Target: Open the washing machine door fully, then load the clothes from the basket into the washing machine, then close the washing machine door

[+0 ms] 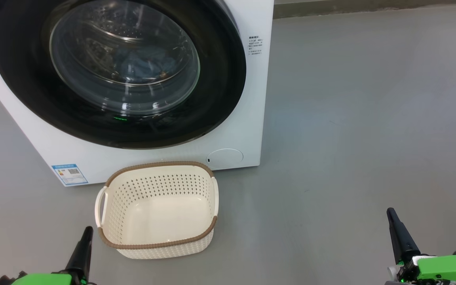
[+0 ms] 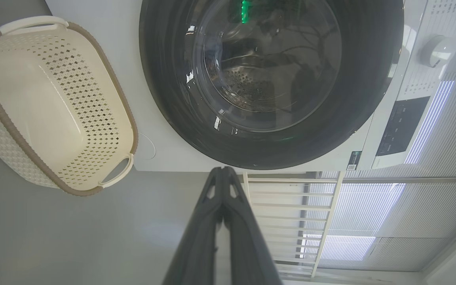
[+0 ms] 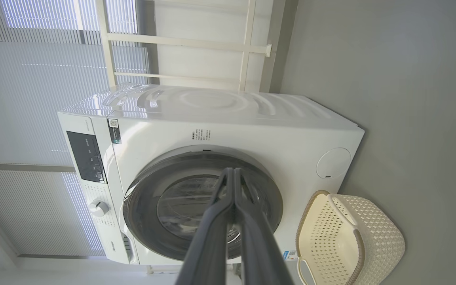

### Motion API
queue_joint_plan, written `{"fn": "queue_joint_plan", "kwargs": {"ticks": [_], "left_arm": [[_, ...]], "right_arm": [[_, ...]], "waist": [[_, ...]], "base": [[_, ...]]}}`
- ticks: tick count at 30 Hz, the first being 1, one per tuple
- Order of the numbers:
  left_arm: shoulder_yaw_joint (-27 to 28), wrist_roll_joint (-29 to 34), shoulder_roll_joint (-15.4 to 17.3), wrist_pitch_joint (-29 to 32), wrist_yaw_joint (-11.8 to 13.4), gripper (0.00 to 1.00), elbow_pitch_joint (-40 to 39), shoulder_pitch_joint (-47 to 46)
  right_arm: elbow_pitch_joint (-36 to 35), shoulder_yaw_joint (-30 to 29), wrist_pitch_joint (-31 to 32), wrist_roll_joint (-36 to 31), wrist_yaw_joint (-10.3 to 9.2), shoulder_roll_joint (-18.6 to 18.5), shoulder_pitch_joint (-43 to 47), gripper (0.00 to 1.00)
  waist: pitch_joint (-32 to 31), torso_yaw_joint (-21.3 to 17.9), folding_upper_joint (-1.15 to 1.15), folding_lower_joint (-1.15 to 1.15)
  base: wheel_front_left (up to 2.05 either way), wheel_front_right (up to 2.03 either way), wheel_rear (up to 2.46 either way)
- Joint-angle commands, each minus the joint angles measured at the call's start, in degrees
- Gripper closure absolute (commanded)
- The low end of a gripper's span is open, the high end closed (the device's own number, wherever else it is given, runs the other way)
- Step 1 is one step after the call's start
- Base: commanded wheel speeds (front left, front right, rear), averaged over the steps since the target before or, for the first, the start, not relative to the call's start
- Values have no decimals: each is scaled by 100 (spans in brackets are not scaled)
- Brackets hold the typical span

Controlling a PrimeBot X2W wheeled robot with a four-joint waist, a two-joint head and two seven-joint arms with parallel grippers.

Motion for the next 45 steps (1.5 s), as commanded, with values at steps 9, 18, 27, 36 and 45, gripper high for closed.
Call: {"fn": "queue_joint_plan", "kwargs": {"ticks": [9, 18, 27, 36, 45], "left_arm": [[220, -309, 51, 100, -17, 100, -93, -337], [221, -307, 50, 102, -17, 100, -93, -337], [223, -306, 48, 103, -17, 100, -93, -337], [225, -305, 47, 104, -17, 100, -93, -337], [226, -304, 47, 105, -17, 100, -93, -337]], "right_arm": [[-132, 133, 101, 377, 9, -82, -342, 100], [-132, 133, 100, 377, 9, -82, -342, 100], [-132, 134, 100, 377, 9, -82, -342, 100], [-132, 134, 100, 377, 9, -82, -342, 100], [-132, 134, 100, 377, 9, -82, -342, 100]], "waist": [[8, -13, -1, 0], [8, -13, -1, 0], [8, -13, -1, 0], [8, -13, -1, 0], [8, -13, -1, 0]], "base": [[0, 0, 0], [0, 0, 0], [0, 0, 0], [0, 0, 0], [0, 0, 0]]}}
